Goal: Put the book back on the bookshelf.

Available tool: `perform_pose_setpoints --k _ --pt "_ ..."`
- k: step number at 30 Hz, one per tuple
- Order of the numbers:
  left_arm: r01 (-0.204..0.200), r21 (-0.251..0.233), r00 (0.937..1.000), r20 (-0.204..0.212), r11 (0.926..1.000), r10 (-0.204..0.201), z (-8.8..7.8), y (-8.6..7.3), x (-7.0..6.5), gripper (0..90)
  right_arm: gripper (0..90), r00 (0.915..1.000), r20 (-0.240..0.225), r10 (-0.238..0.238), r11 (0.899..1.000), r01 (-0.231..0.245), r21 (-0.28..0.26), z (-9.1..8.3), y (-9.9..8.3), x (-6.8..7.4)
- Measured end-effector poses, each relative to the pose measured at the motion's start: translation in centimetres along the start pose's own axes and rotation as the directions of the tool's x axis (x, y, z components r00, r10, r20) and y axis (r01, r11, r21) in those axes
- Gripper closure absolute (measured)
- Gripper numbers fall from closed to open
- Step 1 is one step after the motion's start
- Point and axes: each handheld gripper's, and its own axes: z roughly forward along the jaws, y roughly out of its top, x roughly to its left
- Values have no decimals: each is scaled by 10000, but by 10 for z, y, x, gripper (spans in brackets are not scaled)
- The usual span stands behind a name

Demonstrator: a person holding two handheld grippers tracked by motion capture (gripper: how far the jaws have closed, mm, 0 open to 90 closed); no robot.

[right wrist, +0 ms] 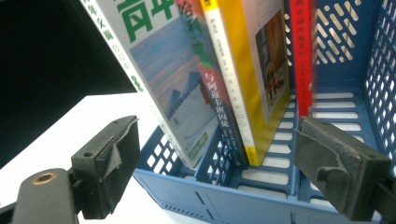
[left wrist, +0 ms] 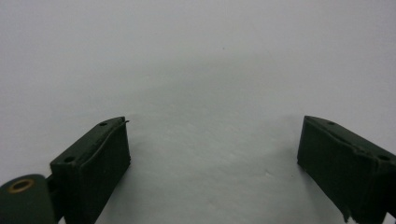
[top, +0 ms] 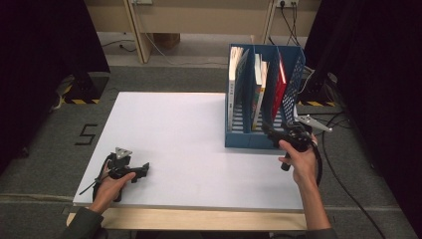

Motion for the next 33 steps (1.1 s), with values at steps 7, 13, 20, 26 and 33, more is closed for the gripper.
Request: perform_pose_setpoints --k 7,13,20,26,33 --pt "-10 2 10000 9 10000 10 0 0 0 82 156 9982 -138 -591 9975 596 370 4 -21 12" --pt "-43 15 10000 36 10000 43 0 0 0 82 157 9973 -463 -570 9960 600 658 6 -36 20" --pt "-40 -4 10000 70 10000 40 0 0 1 82 157 9966 -371 -736 9904 774 1142 7 -54 25" --pt "-60 -7 9999 95 10000 60 0 0 1 83 157 9949 -464 -901 9839 961 1506 7 -70 27" --pt "-79 4 9999 118 10000 79 -1 0 1 83 157 9924 -796 -939 9772 1071 1831 5 -88 32"
